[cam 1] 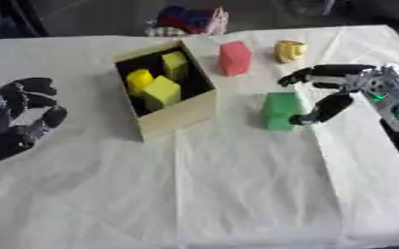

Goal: Pick up objects on the table and place them in the box.

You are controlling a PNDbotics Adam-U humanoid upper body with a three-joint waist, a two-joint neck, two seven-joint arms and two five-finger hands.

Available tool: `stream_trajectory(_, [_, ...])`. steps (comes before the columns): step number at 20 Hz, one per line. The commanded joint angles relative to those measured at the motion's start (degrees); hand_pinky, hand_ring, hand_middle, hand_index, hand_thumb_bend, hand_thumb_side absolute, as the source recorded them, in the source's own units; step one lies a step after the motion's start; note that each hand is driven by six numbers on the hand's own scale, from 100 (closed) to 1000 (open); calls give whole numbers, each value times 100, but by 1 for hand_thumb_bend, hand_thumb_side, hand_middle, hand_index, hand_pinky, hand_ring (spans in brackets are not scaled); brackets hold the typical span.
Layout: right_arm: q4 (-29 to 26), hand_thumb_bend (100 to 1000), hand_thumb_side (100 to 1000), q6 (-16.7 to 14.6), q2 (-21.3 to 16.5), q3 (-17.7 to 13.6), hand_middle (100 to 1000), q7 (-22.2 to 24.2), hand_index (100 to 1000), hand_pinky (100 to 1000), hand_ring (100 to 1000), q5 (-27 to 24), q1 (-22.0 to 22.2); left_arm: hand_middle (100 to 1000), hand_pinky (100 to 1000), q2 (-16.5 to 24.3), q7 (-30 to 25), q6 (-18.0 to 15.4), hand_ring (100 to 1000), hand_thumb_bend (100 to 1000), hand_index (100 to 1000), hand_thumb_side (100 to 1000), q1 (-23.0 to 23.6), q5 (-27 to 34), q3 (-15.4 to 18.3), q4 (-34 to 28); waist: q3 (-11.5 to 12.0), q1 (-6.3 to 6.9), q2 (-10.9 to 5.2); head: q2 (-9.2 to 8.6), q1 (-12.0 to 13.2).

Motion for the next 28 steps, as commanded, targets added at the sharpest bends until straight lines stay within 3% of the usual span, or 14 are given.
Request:
stream_trajectory(1, [21, 409, 429, -55, -43, -36, 778, 6, 917, 904, 876, 193, -148, 687, 828, 28, -29, 3, 694, 607, 834, 587, -33, -20, 46, -88, 8, 82, -162, 22, -22])
stream_trajectory(3, [-50, 402, 397, -92, -38, -67, 669, -162, 830, 880, 824, 313, -155, 685, 828, 18, -29, 12, 693, 605, 834, 588, -29, -26, 55, -95, 13, 80, -165, 22, -21])
stream_trajectory(4, [-113, 333, 351, -90, -42, -113, 546, -353, 716, 854, 767, 351, -165, 684, 827, 12, -27, 17, 692, 604, 833, 588, -25, -28, 59, -97, 14, 80, -168, 22, -20])
stream_trajectory(6, [-273, 271, 311, -48, -54, -218, 446, -842, 612, 828, 712, 421, -210, 682, 827, -6, -26, 26, 690, 603, 833, 587, -18, -29, 63, -100, 19, 81, -172, 22, -19])
stream_trajectory(8, [-398, 255, 314, 28, -46, -332, 386, -1339, 564, 810, 678, 379, -311, 679, 827, -27, -32, 33, 687, 601, 833, 588, -12, -23, 63, -102, 32, 85, -177, 22, -27])
stream_trajectory(12, [-512, 249, 310, 104, 31, -418, 385, -1889, 569, 810, 675, 169, -695, 675, 827, -59, -75, 27, 683, 600, 830, 589, 5, -14, 40, -112, 108, 93, -203, 22, -84])
stream_trajectory(16, [-382, 242, 323, 67, 362, -373, 414, -1857, 604, 818, 691, 141, -1197, 675, 827, -99, -219, -62, 684, 598, 829, 591, 1, -29, -50, -150, 281, 101, -241, 22, -216])
stream_trajectory(21, [264, 263, 398, 114, 989, -374, 502, -1432, 703, 834, 750, 271, -1614, 675, 827, -151, -428, -206, 683, 540, 828, 599, -59, -37, -179, -178, 613, 114, -236, 22, -500])
stream_trajectory(22, [405, 286, 436, 132, 1100, -399, 570, -1342, 786, 841, 779, 358, -1647, 675, 827, -157, -448, -218, 683, 531, 829, 601, -71, -33, -193, -179, 671, 116, -231, 22, -549])
stream_trajectory(25, [809, 339, 492, 236, 1405, -516, 721, -1189, 916, 856, 824, 743, -1683, 675, 827, -188, -486, -232, 683, 524, 829, 602, -105, -12, -225, -189, 827, 126, -209, 22, -674])
stream_trajectory(28, [1032, 473, 603, 324, 1580, -616, 866, -1351, 1000, 877, 881, 1248, -1670, 674, 827, -201, -499, -234, 683, 517, 830, 603, -116, -2, -230, -205, 898, 128, -199, 22, -740])
